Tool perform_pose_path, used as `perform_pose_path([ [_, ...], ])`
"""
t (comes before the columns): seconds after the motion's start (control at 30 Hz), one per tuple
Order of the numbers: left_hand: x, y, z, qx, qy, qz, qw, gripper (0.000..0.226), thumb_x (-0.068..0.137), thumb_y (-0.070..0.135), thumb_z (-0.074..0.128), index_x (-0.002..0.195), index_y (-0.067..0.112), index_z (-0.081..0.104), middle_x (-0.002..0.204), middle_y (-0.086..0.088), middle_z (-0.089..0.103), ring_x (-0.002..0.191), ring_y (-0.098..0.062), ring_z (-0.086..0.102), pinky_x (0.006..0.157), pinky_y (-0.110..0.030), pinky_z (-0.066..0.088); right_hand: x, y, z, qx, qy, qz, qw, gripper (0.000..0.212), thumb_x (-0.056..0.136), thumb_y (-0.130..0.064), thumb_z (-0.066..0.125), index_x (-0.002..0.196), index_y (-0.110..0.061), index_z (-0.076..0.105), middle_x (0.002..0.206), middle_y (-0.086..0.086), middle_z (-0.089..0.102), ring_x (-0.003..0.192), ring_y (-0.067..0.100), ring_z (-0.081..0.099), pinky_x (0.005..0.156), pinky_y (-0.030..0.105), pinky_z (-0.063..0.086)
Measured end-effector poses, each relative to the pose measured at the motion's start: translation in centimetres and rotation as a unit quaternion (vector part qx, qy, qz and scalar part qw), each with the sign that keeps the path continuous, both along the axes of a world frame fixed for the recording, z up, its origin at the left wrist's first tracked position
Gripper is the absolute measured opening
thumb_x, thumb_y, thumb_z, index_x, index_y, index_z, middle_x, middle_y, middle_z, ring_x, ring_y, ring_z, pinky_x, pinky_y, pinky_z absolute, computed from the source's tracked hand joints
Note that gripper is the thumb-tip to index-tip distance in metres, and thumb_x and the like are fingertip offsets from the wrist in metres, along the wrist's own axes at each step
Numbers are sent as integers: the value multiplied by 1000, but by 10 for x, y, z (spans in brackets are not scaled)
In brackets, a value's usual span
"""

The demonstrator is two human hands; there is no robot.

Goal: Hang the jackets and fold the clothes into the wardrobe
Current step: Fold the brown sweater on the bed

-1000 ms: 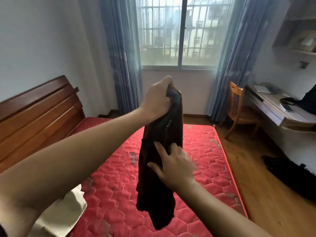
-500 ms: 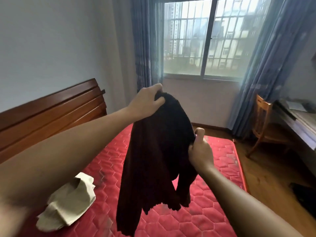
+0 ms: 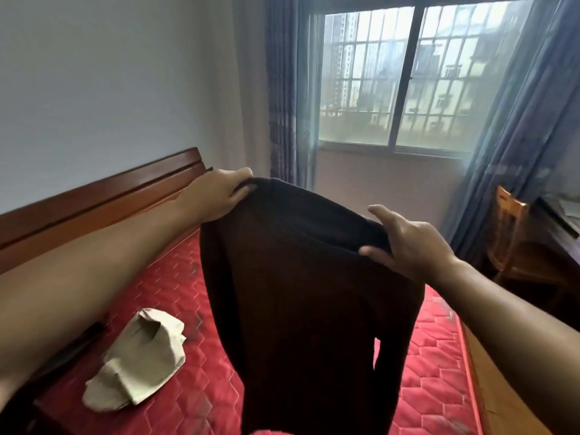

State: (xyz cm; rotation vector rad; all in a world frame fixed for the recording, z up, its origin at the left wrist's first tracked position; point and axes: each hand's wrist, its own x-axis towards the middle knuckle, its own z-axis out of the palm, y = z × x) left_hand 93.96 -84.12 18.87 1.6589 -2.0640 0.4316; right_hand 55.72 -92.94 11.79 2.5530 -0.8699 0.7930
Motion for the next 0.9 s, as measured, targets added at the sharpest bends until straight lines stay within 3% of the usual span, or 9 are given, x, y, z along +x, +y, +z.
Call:
perform_pose_path([
  [0.13, 4, 7, -5, 0, 1, -5, 1000, 35, 102, 50, 37, 96, 19, 52, 79, -1, 60, 73, -31, 62, 63, -42, 49, -6, -5, -1, -6, 80, -22, 997, 109, 74, -93, 39, 154, -23, 17, 121, 17, 69, 84, 45, 72, 65, 51, 60],
  [0.27, 9, 12, -15, -8, -4, 18, 1000, 29, 106, 41, 43, 104, 16, 58, 88, -8, 69, 77, -31, 63, 61, -35, 38, -3, 0, -16, 18, 113, -9, 993, 118, 70, -98, 37, 158, -24, 9, 128, 14, 66, 96, 40, 72, 70, 48, 59],
  [0.37, 10, 14, -20, 0, -10, 21, 1000, 31, 106, 42, 42, 104, 15, 57, 87, -9, 69, 75, -32, 64, 61, -34, 36, 3, 1, -28, 50, 94, -18, 994, 84, 86, -61, 60, 150, -22, 22, 121, 12, 68, 93, 40, 71, 68, 45, 57],
  [0.47, 15, 16, -22, 4, 8, 33, 999, 30, 106, 40, 42, 101, 14, 55, 85, -12, 67, 74, -34, 62, 61, -35, 35, 9, -6, -34, 208, -51, -94, 972, 29, 91, -26, 65, 116, -18, 53, 97, 15, 71, 88, 43, 66, 68, 42, 47],
  [0.53, 20, 20, -26, 6, 8, 38, 999, 28, 106, 39, 44, 99, 14, 54, 82, -14, 66, 75, -37, 63, 61, -36, 35, 8, -7, -39, 283, -150, -136, 937, 11, 88, -15, 60, 99, -16, 60, 87, 17, 69, 85, 41, 64, 70, 41, 47],
  [0.6, 23, 24, -32, 18, 2, 33, 999, 25, 104, 39, 50, 96, 15, 52, 78, -11, 63, 71, -36, 61, 59, -36, 34, 9, -6, -47, 317, -228, -155, 907, 16, 88, -7, 53, 99, -14, 62, 89, 16, 68, 86, 37, 62, 74, 40, 48],
  [0.73, 25, 30, -42, 57, -6, 0, 998, 31, 90, 41, 72, 96, 16, 55, 75, -2, 58, 64, -26, 54, 58, -33, 36, 19, 6, -57, 335, -336, -160, 866, 23, 92, -2, 45, 104, -15, 60, 89, 8, 62, 85, 29, 56, 74, 31, 35],
  [0.8, 31, 33, -48, 87, -24, -10, 996, 35, 84, 41, 78, 94, 18, 55, 76, 1, 58, 66, -22, 53, 60, -32, 38, 17, 9, -58, 313, -345, -168, 869, 18, 94, -4, 46, 101, -14, 59, 86, 7, 60, 83, 28, 54, 71, 30, 31],
  [0.9, 40, 39, -58, 110, -7, -4, 994, 28, 87, 36, 77, 86, 18, 55, 75, 3, 55, 69, -20, 53, 63, -33, 39, 9, 13, -55, 263, -276, -178, 907, 10, 95, -12, 50, 98, -11, 60, 83, 13, 62, 82, 35, 59, 70, 35, 34],
])
